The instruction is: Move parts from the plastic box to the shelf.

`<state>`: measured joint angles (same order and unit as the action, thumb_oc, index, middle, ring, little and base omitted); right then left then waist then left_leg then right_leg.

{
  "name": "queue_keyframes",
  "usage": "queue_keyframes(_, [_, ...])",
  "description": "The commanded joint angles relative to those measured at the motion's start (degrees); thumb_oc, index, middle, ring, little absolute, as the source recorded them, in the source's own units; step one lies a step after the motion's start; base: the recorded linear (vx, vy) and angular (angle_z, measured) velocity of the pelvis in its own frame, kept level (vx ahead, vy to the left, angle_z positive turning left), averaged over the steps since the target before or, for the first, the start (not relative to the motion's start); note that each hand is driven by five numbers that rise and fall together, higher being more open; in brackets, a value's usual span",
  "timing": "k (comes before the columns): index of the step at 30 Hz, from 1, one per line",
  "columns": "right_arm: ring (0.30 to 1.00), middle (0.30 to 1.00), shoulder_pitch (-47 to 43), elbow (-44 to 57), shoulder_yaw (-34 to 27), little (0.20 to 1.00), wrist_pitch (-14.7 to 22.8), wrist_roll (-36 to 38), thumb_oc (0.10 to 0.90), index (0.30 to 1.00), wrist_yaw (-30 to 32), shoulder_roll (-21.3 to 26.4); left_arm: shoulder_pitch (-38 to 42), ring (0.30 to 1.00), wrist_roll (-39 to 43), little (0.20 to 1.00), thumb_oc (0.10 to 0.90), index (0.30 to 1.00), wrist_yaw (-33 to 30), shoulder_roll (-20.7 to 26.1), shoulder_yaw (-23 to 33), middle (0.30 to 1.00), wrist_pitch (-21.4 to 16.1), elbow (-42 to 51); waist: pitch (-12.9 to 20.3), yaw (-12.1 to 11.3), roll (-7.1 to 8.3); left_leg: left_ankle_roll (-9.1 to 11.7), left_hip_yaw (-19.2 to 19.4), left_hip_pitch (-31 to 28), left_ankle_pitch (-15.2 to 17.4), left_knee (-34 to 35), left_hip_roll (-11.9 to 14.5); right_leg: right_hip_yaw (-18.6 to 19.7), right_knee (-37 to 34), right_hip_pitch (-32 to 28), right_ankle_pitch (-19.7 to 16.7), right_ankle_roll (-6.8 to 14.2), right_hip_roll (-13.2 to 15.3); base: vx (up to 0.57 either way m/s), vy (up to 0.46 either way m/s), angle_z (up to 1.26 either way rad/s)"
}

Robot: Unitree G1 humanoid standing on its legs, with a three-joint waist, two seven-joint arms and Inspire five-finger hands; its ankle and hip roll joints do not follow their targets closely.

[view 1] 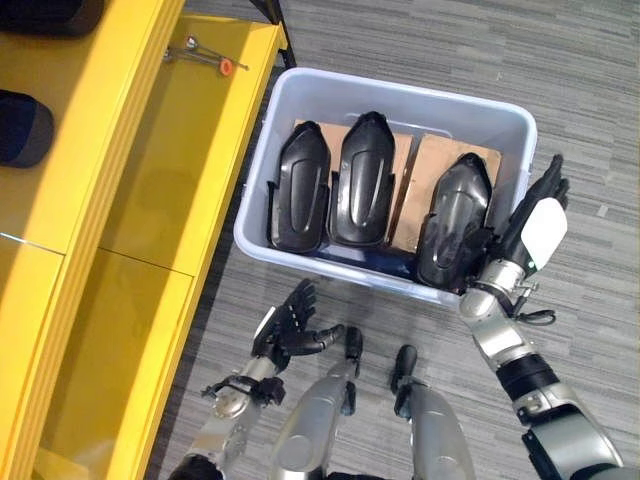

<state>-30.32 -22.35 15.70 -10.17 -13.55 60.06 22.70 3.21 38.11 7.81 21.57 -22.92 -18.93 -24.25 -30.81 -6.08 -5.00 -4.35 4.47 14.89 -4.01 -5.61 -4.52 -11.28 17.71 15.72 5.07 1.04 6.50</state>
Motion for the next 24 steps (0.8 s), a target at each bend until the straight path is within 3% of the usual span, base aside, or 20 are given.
queue_keyframes(1, [1.0,1.0,-0.4,5.1,-3.7,1.0,2.9,-7.3,0.9,1.0,7.4,2.1,-3.5,1.0,2.4,1.0,0.9,1.0,2.2,-0.8,0.0,1.0,-6.8,5.4,2.8,1.2,0.37,0.8,2.1,2.1,7.6,-8.7,1.4,3.2,-2.1,-2.1,-3.2,3.9,5.0,0.0,0.0,0.0])
queue_keyframes(5, [1.0,1.0,2.8,8.2,-3.8,1.0,6.3,-15.1,0.9,1.0,8.1,1.7,-4.8,1.0,3.4,1.0,0.9,1.0,3.9,-1.3,0.1,1.0,-7.5,4.6,3.4,1.4,0.28,0.3,3.0,0.7,7.7,-7.9,1.8,2.6,-0.7,-2.4,-3.0,3.7,5.2,-0.01,0.001,-0.03])
queue_keyframes(6, [1.0,1.0,3.8,10.6,-2.2,1.0,8.9,-20.1,0.9,1.0,6.1,1.0,-5.8,1.0,4.4,1.0,0.9,1.0,6.5,-2.0,1.0,1.0,-7.6,3.4,4.2,1.0,0.37,0.2,4.4,-0.8,7.5,-6.8,2.7,0.3,2.1,-2.8,-1.4,3.1,4.9,-0.03,-0.007,-0.13])
queue_keyframes(8, [1.0,1.0,3.9,10.7,-2.1,1.0,9.2,-20.4,0.9,1.0,5.9,1.0,-5.9,1.0,4.2,1.0,0.9,1.0,6.7,-2.0,1.1,1.0,-7.4,3.4,4.0,1.0,0.46,0.2,4.5,-1.1,7.6,-6.8,2.6,0.2,2.6,-3.0,-1.0,3.1,5.0,-0.02,-0.027,-0.33])
queue_keyframes(11, [1.0,1.0,6.4,12.1,1.5,1.0,13.2,-18.8,0.9,1.0,1.0,1.6,-7.2,1.0,2.2,1.0,0.9,1.0,8.6,-3.3,0.7,1.0,-7.7,2.5,5.6,1.9,1.68,0.8,4.7,-3.9,7.2,-4.2,2.5,-0.7,1.9,-4.1,0.9,2.5,0.0,0.0,-0.124,-0.22])
queue_keyframes(12, [1.0,1.0,8.0,12.8,3.7,1.0,16.0,-16.4,0.9,1.0,-1.7,1.9,-7.5,1.0,1.2,1.0,0.9,1.0,8.3,-4.1,0.3,1.0,-8.4,2.1,6.2,3.5,2.23,1.0,3.7,-5.5,6.9,-2.5,1.8,1.7,-0.2,-3.5,-0.3,2.2,-2.8,-0.01,-0.129,-0.13])
queue_keyframes(15, [1.0,1.0,8.8,13.4,5.0,1.0,18.5,-15.1,0.9,1.0,-3.9,1.9,-7.3,1.0,0.5,1.0,0.9,1.0,7.8,-4.4,-0.6,1.0,-9.6,1.7,6.9,5.3,2.01,0.9,2.2,-6.1,6.2,-1.2,1.5,5.3,-0.8,-2.2,-1.4,1.9,-5.0,-0.02,-0.158,-0.12])
queue_keyframes(16, [1.0,1.0,11.9,12.8,5.3,1.0,22.8,-12.0,0.9,1.0,-6.9,2.7,-6.5,1.0,1.8,1.0,0.9,1.0,7.6,-3.4,-0.2,1.0,-12.5,2.1,8.9,7.2,2.08,0.7,-0.2,-7.2,5.8,0.5,0.2,9.4,-4.8,-3.9,-2.8,1.2,-7.1,0.0,-0.281,0.14])
queue_keyframes(21, [1.0,1.0,17.6,14.1,5.3,1.0,22.8,-8.1,0.9,1.0,-8.7,2.8,-6.4,1.0,5.7,1.0,0.9,1.0,11.5,-2.9,1.9,1.0,-10.4,10.6,10.8,8.1,2.1,0.9,-1.0,-6.1,7.8,-4.5,-1.8,10.6,-7.7,-5.5,-4.0,0.8,-7.2,-0.04,-0.173,0.27])
queue_keyframes(24, [1.0,1.0,19.4,14.3,6.2,1.0,22.0,-7.4,0.9,1.0,-9.7,2.2,-6.3,1.0,4.1,1.0,0.9,1.0,10.5,-3.2,1.6,1.0,-8.2,12.7,10.9,8.8,2.45,1.4,-0.8,-6.1,8.8,-6.6,-0.4,10.9,-7.6,-6.0,-4.0,0.6,-6.4,-0.01,-0.014,-0.03])
